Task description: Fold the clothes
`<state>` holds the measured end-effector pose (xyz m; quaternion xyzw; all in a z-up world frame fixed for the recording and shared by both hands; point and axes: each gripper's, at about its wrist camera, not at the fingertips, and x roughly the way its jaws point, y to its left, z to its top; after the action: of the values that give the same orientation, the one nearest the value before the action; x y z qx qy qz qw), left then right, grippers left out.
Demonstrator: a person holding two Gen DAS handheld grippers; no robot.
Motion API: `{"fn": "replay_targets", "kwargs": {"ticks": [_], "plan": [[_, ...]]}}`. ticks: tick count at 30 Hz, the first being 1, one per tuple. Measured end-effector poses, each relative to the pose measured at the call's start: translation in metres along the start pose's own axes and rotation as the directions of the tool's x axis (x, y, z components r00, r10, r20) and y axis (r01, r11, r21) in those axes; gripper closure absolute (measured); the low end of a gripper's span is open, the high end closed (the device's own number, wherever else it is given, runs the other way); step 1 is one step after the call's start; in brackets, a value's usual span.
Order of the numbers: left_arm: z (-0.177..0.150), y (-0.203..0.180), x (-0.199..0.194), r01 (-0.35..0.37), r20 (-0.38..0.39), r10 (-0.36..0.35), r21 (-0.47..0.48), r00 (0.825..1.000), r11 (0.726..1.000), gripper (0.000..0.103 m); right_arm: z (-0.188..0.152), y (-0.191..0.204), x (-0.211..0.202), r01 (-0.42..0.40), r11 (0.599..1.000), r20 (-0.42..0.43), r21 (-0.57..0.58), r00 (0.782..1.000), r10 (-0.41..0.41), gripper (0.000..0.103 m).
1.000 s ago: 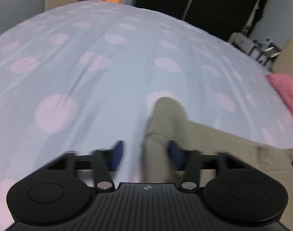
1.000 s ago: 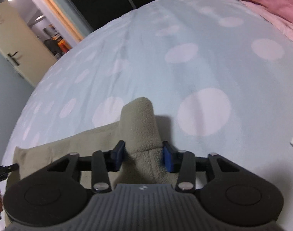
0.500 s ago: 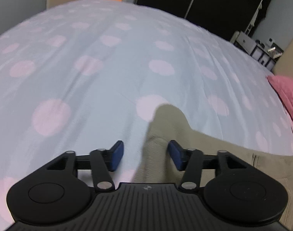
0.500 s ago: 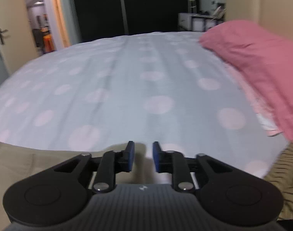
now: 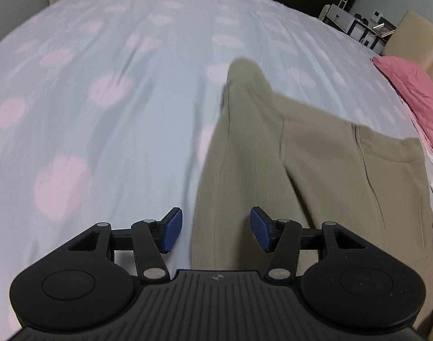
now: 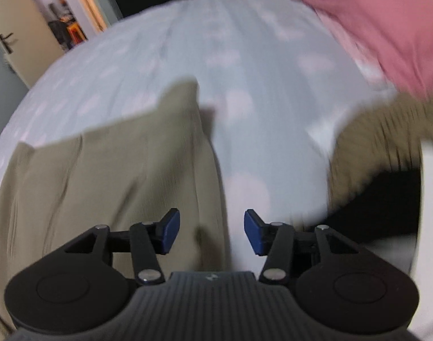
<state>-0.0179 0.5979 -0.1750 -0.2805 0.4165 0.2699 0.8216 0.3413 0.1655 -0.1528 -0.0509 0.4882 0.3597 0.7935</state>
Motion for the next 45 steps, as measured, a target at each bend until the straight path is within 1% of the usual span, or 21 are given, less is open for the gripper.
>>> {"fn": "replay_targets", "kwargs": {"ticks": [1, 3, 5, 6, 9, 13, 14, 16, 18, 20, 22, 26, 28, 29, 30, 31, 36, 38, 41, 43, 45], "plan": [[-0.005, 0.001, 0.001, 0.009, -0.006, -0.009, -0.018, 1.0, 1.0, 0.059, -0.011, -0.004, -0.001, -0.006, 1.0, -0.017, 0.026, 1.0, 0.007, 0.049], [-0.011, 0.001, 0.002, 0.008, -0.008, -0.008, -0.043, 1.0, 0.999, 0.09, -0.029, -0.011, 0.002, -0.034, 0.997, -0.047, 0.076, 0.998, 0.038, 0.05], [-0.014, 0.001, -0.005, -0.038, 0.03, 0.04, -0.06, 0.999, 0.997, 0.095, -0.043, -0.012, 0.007, -0.066, 0.993, -0.083, 0.099, 0.994, 0.074, 0.075], [-0.016, 0.003, -0.008, -0.064, 0.042, 0.067, -0.072, 0.997, 0.995, 0.095, -0.047, -0.008, 0.005, -0.046, 0.997, -0.07, 0.066, 0.996, 0.051, 0.09], [-0.019, 0.019, -0.009, -0.107, 0.018, 0.11, -0.125, 0.994, 0.986, 0.095, -0.047, 0.002, -0.003, 0.067, 0.998, -0.008, -0.017, 0.998, -0.067, 0.091], [-0.018, 0.016, -0.009, -0.114, 0.016, 0.117, -0.114, 0.993, 0.987, 0.093, -0.047, 0.003, 0.004, 0.118, 0.993, -0.017, -0.025, 0.993, -0.119, 0.09], [-0.018, 0.015, -0.014, -0.113, 0.01, 0.114, -0.112, 0.993, 0.987, 0.091, -0.045, 0.006, 0.003, 0.132, 0.991, -0.021, -0.037, 0.991, -0.133, 0.087], [-0.019, 0.014, -0.025, -0.108, -0.002, 0.109, -0.105, 0.994, 0.989, 0.084, -0.042, 0.008, -0.006, 0.152, 0.988, -0.029, -0.036, 0.988, -0.153, 0.065], [-0.024, 0.013, -0.038, -0.107, -0.013, 0.106, -0.092, 0.994, 0.99, 0.057, -0.043, 0.007, -0.021, 0.131, 0.991, -0.035, -0.022, 0.991, -0.131, 0.059], [-0.036, 0.013, -0.049, -0.104, -0.022, 0.103, -0.081, 0.994, 0.991, 0.048, -0.051, 0.006, -0.037, 0.072, 0.997, -0.062, 0.009, 0.996, -0.071, 0.049], [-0.046, 0.009, -0.056, -0.082, -0.052, 0.079, -0.074, 0.996, 0.994, 0.048, -0.061, 0.009, -0.048, 0.037, 0.999, -0.099, 0.031, 0.995, -0.034, 0.042], [-0.066, -0.004, -0.063, -0.057, -0.134, 0.052, -0.04, 0.99, 0.998, 0.052, -0.078, 0.027, -0.053, 0.089, 0.996, -0.193, -0.017, 0.977, -0.09, 0.043], [-0.076, -0.011, -0.066, -0.04, -0.148, 0.037, -0.012, 0.988, 0.999, 0.061, -0.083, 0.032, -0.058, 0.072, 0.997, -0.211, -0.022, 0.975, -0.075, 0.05], [-0.079, -0.013, -0.067, -0.039, -0.144, 0.039, 0.003, 0.989, 0.999, 0.076, -0.085, 0.033, -0.058, 0.066, 0.998, -0.22, -0.025, 0.973, -0.069, 0.055], [-0.082, -0.013, -0.068, -0.053, -0.136, 0.054, 0.015, 0.989, 0.999, 0.082, -0.087, 0.033, -0.058, 0.052, 0.998, -0.226, -0.024, 0.973, -0.056, 0.069], [-0.083, -0.012, -0.068, -0.067, -0.131, 0.069, 0.017, 0.989, 0.998, 0.086, -0.088, 0.032, -0.059, 0.044, 0.999, -0.228, -0.022, 0.972, -0.047, 0.081], [-0.089, -0.005, -0.07, -0.137, -0.112, 0.138, 0.022, 0.984, 0.99, 0.089, -0.095, 0.022, -0.069, 0.15, 0.987, -0.158, -0.056, 0.975, -0.157, 0.099], [-0.093, 0.002, -0.064, -0.14, -0.119, 0.14, 0.005, 0.983, 0.99, 0.089, -0.096, 0.006, -0.065, 0.18, 0.983, -0.149, -0.047, 0.971, -0.185, 0.098], [-0.101, -0.001, -0.054, -0.18, -0.118, 0.183, 0.036, 0.976, 0.983, 0.088, -0.106, -0.014, -0.054, 0.132, 0.991, -0.158, 0.02, 0.979, -0.127, 0.098], [-0.1, -0.003, -0.056, -0.181, -0.108, 0.185, 0.048, 0.977, 0.982, 0.086, -0.11, -0.008, -0.053, 0.134, 0.991, -0.136, -0.028, 0.981, -0.136, 0.097], [-0.098, -0.001, -0.071, -0.169, -0.092, 0.17, 0.028, 0.981, 0.985, 0.072, -0.109, -0.003, -0.059, 0.127, 0.99, -0.12, -0.054, 0.984, -0.133, 0.092]]}}
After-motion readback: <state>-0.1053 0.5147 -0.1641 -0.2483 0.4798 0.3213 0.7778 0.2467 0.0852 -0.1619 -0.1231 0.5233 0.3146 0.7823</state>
